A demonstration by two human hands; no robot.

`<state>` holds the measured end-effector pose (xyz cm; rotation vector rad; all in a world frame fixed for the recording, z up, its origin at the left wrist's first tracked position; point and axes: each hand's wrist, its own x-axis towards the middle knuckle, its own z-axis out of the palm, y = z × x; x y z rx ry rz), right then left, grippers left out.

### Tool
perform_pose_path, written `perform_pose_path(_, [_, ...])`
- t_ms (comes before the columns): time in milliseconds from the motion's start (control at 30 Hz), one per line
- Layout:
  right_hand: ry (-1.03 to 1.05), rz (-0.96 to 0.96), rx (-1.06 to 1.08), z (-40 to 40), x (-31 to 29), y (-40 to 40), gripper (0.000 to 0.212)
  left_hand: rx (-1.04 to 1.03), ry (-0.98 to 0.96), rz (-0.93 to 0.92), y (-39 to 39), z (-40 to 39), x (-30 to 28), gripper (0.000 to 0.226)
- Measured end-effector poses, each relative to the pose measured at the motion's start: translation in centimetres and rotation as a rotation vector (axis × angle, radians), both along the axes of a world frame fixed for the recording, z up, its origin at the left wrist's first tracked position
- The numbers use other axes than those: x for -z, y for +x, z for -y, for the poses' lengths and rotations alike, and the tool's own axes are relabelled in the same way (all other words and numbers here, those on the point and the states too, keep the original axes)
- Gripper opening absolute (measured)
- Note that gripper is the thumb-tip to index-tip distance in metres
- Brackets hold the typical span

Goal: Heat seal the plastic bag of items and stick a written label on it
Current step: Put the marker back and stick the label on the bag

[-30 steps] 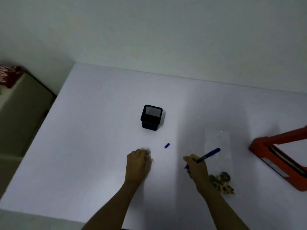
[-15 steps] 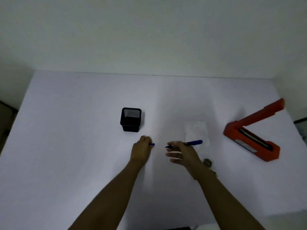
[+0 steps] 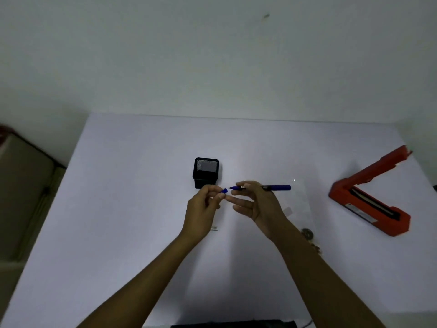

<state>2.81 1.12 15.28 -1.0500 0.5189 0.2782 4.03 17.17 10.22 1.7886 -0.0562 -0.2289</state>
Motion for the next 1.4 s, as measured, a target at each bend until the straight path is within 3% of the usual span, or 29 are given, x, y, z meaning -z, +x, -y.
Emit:
perform_pose_path(267, [-0.104,0.054,-0.112,-2.4,-2.8,0.2,0.023,-0.032,-0.018,0.035,-0.7,-2.5,-2.8,0.012])
perform_pose_path(667, [-0.365,0.175,-0.214,-5.2,-5.8,-0.6,0.010,0.035,-0.082,0.098,-1.1,-6.5,-7.5,0.011])
perform_pose_path(867, [-0.124,0.275,-0.072,-7.2,-6.2,-0.4,0.003,-0.055,-0.206,0.059,0.0,-7.6,-9.6,0.010])
perform_pose_path(967, [-0.039,0.283,-0.032,-7.7,-6.3,-0.3,0.011,-0.050,-0.242,0.055,-0.1,-7.6,-10.5,0.010])
perform_pose_path(1300, [-0.101,0.221,-0.081,-8.5,-5.9,-1.2,0.006,0.108,-0.137,0.049,-0.1,-9.1,-10.1,0.010])
perform_pose_path(1400, [-0.047,0.169,0.010,-7.3,-5.5,-0.5,0.003,0.094,-0.073,0.031,1.2,-10.1,-9.3,0.010])
